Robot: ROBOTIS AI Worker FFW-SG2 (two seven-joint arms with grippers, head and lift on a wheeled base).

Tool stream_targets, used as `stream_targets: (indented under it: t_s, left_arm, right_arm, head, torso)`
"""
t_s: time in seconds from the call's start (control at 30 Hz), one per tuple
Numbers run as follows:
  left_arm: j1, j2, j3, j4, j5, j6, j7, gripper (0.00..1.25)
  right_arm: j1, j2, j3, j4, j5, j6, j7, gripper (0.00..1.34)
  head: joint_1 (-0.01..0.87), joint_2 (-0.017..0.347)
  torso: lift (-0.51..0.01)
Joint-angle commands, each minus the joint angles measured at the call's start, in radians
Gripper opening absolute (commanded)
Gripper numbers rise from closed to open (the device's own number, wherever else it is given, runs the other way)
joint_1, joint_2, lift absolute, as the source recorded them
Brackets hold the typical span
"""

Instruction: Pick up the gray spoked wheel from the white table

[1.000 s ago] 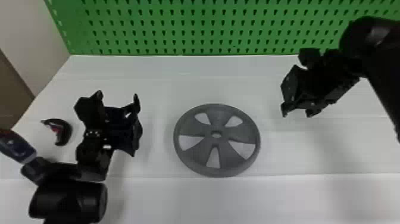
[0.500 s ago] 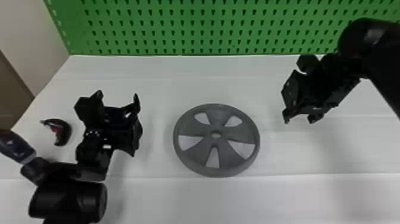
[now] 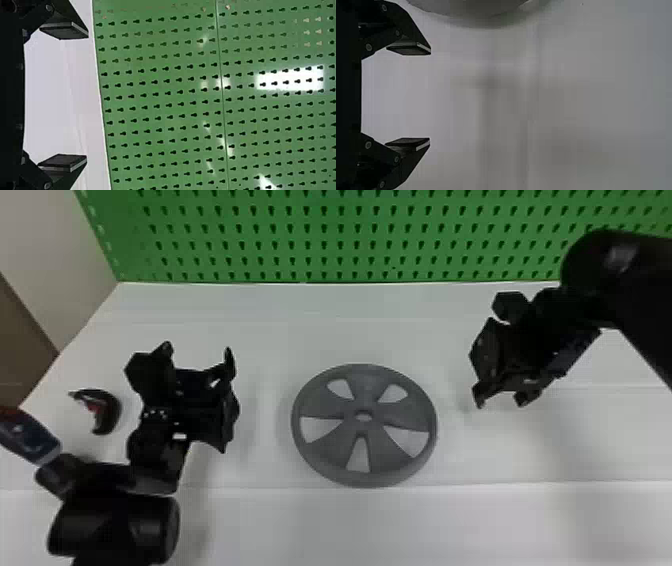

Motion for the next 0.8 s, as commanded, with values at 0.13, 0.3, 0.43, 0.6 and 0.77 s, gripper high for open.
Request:
stream_targets:
  t_s: [0.13,0.3,0.43,0.6,0.77]
  left_arm:
    - [-0.001,0.0,0.0,0.0,0.0,0.0,0.0,1.07]
    - [-0.001,0.0,0.001,0.0,0.0,0.0,0.0,1.07]
    - [-0.001,0.0,0.001,0.0,0.0,0.0,0.0,1.07]
    - [-0.004,0.0,-0.003,0.0,0.0,0.0,0.0,1.07]
    - [-0.006,0.0,-0.003,0.0,0.0,0.0,0.002,1.07]
  right_arm:
    - [-0.007,0.001,0.023,0.022,-0.017,0.004,0.0,0.88]
    - [-0.013,0.006,0.051,0.03,-0.034,0.004,0.0,0.88]
    - [-0.022,0.018,0.089,0.035,-0.048,0.004,0.001,0.88]
    - [-0.044,0.041,0.079,0.099,-0.092,0.004,0.0,0.88]
    - [-0.058,0.063,0.045,0.12,-0.067,-0.002,-0.002,0.88]
  head:
    - [0.806,0.044]
    - [0.806,0.044]
    - [0.806,0.044]
    - [0.806,0.044]
    - [0.806,0.044]
  torso:
    - [-0.098]
    - [-0.098]
    - [-0.098]
    - [-0.098]
    - [-0.098]
